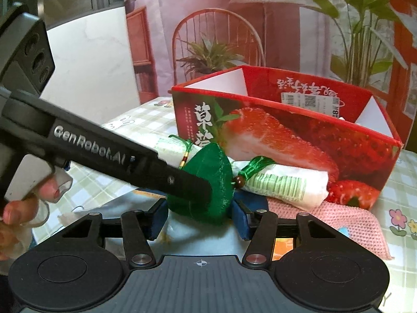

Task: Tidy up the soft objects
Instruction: 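Lift the green felt pouch with the left gripper over the red box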

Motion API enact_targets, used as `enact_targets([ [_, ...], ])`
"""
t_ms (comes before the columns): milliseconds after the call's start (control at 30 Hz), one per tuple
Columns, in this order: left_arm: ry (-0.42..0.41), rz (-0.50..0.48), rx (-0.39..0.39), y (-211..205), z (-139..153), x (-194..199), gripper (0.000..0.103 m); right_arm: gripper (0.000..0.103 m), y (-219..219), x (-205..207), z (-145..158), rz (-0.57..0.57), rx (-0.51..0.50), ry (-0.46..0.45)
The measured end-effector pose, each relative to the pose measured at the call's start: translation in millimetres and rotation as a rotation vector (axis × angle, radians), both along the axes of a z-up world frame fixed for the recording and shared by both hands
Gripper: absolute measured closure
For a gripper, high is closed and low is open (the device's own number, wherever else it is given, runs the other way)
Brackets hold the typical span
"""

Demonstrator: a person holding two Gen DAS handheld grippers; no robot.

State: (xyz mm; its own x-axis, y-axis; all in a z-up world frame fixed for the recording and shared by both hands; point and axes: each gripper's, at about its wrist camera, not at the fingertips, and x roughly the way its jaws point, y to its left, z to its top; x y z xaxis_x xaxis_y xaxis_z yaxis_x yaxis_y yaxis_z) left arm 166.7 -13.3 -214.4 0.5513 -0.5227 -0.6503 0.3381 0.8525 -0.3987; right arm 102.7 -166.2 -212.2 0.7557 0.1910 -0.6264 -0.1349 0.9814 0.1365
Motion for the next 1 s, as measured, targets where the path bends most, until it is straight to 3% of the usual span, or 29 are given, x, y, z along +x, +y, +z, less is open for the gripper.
enact_targets([
  [267, -0.073, -0.02, -0.002, -1, 22, -8, 0.06, 0.056, -7, -4, 12, -0.008, 0.009, -0.036],
  [400, -0.152, -0.034, -0.028, 3, 51, -19, 0.06, 0.056, -13, -12, 37, -0.009, 0.04, -0.102],
  [600, -0.25, -0.027, -0.091, 9, 94, -32, 0.059, 0.056, -13, -18, 82, 0.019, -0.012, -0.22],
  [1000, -0.437, -0.06, -0.06, -1, 160, -34, 0.054, 0.056, -24, -2, 157, 0.073, -0.084, -0.367],
])
